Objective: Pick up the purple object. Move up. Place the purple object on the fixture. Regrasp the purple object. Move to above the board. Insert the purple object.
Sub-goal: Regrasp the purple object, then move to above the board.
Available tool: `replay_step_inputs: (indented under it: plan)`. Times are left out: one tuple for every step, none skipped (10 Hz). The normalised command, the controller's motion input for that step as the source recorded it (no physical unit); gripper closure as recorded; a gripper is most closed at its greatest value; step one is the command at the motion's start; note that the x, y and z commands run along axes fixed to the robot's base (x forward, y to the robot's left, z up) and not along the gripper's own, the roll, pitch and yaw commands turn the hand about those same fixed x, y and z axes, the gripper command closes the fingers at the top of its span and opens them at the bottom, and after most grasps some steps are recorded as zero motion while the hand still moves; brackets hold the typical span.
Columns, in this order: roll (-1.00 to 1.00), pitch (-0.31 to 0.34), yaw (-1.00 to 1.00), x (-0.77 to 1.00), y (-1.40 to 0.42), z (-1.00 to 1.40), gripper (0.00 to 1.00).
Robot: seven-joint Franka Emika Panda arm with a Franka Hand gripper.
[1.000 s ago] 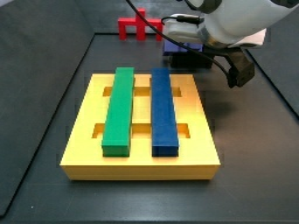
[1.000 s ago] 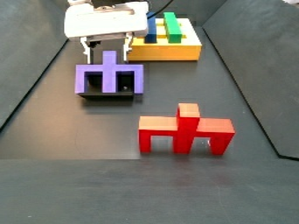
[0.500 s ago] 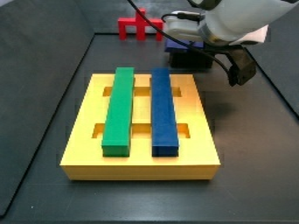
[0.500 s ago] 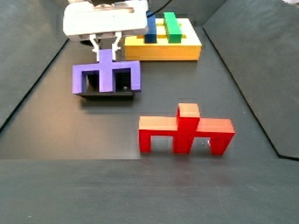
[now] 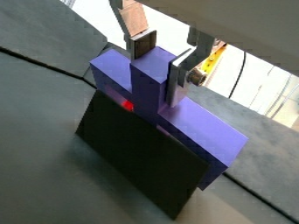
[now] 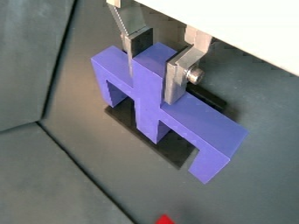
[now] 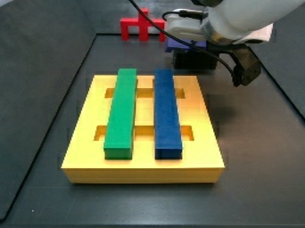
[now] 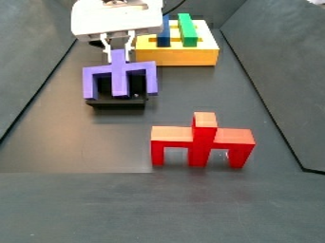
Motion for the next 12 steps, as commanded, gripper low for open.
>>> replay_step_inputs:
  plan:
    - [0.00,0.000,0.00,0.00,0.00,0.00,1.00]
    - [0.00,0.000,0.00,0.00,0.00,0.00,1.00]
    - [0.00,0.000,0.00,0.00,0.00,0.00,1.00]
    - [0.00,0.000,0.00,0.00,0.00,0.00,1.00]
    - [0.00,0.000,0.00,0.00,0.00,0.00,1.00]
    - [0.00,0.000,0.00,0.00,0.00,0.00,1.00]
    - [0.00,0.000,0.00,0.00,0.00,0.00,1.00]
    - [0.00,0.000,0.00,0.00,0.00,0.00,1.00]
    - [0.00,0.000,0.00,0.00,0.00,1.40,1.00]
    - [-0.03,-0.025,-0.05,0.01,-0.02,1.40,1.00]
    - [-0.09,-0.019,-0.07,-0.01,-0.01,1.40,1.00]
    - [-0.05,0.000,-0.06,-0.01,0.01,1.40,1.00]
